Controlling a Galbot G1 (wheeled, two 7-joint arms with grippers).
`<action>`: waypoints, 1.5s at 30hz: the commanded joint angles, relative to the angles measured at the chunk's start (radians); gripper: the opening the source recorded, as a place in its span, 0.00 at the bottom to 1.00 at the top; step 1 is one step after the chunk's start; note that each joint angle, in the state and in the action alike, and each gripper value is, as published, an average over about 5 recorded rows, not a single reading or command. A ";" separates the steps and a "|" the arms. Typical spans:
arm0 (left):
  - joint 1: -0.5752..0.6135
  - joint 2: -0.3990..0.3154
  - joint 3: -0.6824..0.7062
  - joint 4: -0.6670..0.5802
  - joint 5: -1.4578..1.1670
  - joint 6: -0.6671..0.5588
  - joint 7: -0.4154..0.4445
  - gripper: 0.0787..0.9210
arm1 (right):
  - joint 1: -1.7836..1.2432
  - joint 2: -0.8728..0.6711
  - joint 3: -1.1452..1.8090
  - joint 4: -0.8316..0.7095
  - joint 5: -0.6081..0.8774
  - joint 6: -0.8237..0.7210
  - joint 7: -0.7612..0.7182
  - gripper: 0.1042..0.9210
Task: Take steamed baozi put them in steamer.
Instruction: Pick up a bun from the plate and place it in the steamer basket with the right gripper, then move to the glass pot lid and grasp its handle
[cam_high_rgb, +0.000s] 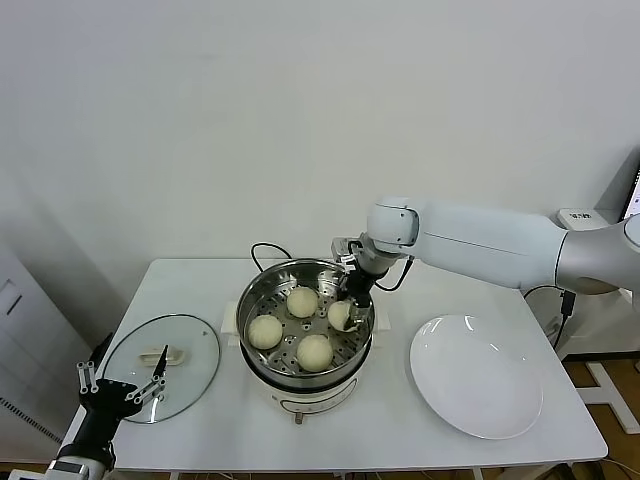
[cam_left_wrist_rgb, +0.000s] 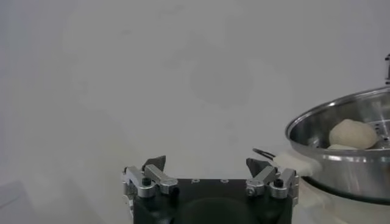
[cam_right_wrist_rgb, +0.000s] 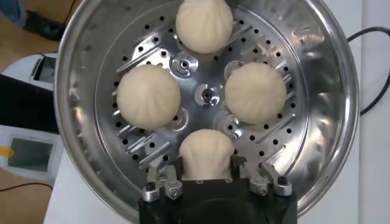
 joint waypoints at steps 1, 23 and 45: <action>0.004 0.002 -0.002 0.000 -0.001 -0.002 0.000 0.88 | 0.001 -0.007 0.004 0.005 0.014 -0.002 0.012 0.68; -0.010 -0.006 0.014 -0.016 0.015 0.008 -0.020 0.88 | -0.683 -0.341 0.937 -0.018 0.444 0.480 1.011 0.88; 0.023 -0.096 0.033 -0.041 0.100 -0.015 -0.041 0.88 | -2.101 -0.130 2.087 0.474 0.026 0.652 0.943 0.88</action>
